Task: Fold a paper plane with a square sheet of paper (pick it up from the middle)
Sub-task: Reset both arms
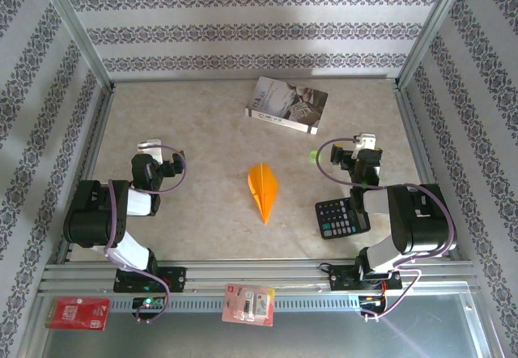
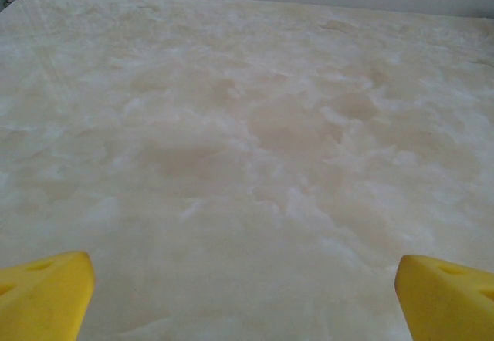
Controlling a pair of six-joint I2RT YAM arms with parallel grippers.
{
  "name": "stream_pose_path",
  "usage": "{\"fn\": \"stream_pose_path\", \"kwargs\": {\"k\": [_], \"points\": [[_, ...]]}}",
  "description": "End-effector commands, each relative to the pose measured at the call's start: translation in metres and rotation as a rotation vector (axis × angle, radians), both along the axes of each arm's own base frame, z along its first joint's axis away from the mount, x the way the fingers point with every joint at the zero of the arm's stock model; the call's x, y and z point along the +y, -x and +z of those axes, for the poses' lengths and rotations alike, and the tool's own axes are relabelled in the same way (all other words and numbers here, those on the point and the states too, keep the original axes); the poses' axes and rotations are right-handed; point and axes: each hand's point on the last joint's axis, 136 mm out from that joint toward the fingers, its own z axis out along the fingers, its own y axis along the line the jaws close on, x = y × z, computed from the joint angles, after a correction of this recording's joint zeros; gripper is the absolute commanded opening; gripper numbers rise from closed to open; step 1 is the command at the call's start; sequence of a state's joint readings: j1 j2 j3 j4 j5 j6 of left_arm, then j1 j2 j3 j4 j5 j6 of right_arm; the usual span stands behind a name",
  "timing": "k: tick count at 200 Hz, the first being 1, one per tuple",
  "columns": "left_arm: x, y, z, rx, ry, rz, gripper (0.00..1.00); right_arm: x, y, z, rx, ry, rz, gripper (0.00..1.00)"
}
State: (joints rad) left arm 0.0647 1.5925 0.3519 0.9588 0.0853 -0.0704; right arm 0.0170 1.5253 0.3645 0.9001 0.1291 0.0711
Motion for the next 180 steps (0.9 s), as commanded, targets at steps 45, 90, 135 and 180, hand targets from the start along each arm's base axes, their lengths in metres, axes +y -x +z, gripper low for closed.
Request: {"fn": "stream_pose_path", "kwargs": {"k": [45, 90, 135, 180], "points": [[-0.0045, -0.0062, 0.013, -0.05, -0.028, -0.025, 1.0, 0.0051, -0.0045, 0.0129, -0.046, 0.017, 0.024, 0.98], [-0.0074, -0.0069, 0.0117, -0.041, -0.029, -0.044, 1.0, 0.0053, -0.005, 0.0139, -0.048, 0.016, 0.025, 0.98], [-0.0081, -0.0077, 0.0126, -0.043, -0.031, -0.047, 1.0, 0.0051, -0.0049, 0.0138, -0.048, 0.018, 0.024, 0.98], [-0.0094, -0.0074, 0.0117, -0.039, -0.033, -0.054, 1.0, 0.0056, -0.0052, 0.0133, -0.045, 0.02, 0.027, 0.98]]}}
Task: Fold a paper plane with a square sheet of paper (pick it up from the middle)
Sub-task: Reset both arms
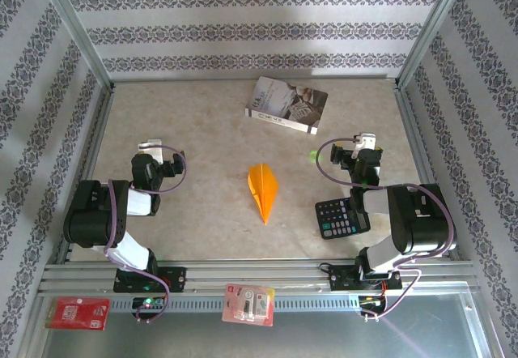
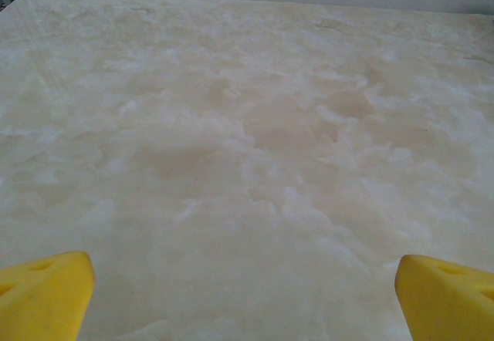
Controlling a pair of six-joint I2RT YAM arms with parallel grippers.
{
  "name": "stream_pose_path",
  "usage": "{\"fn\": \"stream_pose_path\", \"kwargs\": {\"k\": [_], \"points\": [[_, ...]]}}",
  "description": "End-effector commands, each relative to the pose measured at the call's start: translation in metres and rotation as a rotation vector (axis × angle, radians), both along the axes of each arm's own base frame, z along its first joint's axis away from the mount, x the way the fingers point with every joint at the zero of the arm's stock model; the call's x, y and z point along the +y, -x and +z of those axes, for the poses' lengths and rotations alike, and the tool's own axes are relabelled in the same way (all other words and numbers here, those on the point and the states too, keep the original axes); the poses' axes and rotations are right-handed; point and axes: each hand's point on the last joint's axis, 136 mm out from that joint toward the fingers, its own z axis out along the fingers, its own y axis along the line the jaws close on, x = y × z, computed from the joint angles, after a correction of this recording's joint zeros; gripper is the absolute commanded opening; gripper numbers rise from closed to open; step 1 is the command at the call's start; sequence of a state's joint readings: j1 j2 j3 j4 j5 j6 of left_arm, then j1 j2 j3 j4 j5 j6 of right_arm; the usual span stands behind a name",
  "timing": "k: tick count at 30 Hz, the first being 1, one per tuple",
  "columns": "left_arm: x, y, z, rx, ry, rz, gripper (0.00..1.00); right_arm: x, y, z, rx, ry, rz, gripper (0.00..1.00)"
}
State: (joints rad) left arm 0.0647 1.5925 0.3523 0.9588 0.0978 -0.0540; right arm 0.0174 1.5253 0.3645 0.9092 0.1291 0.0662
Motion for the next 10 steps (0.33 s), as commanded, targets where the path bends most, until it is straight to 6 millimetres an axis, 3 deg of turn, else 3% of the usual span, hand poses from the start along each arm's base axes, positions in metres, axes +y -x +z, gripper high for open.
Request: {"fn": "stream_pose_path", "kwargs": {"k": [1, 5, 10], "points": [[-0.007, -0.008, 0.012, -0.04, -0.022, -0.037, 1.0, 0.006, -0.005, 0.011, -0.037, 0.017, 0.026, 0.98], [-0.02, -0.008, 0.011, -0.032, -0.022, -0.12, 1.0, 0.007, -0.005, 0.011, -0.035, 0.02, 0.026, 0.98], [-0.021, -0.009, 0.011, -0.033, -0.022, -0.124, 1.0, 0.007, -0.004, 0.011, -0.036, 0.021, 0.026, 0.98]]}}
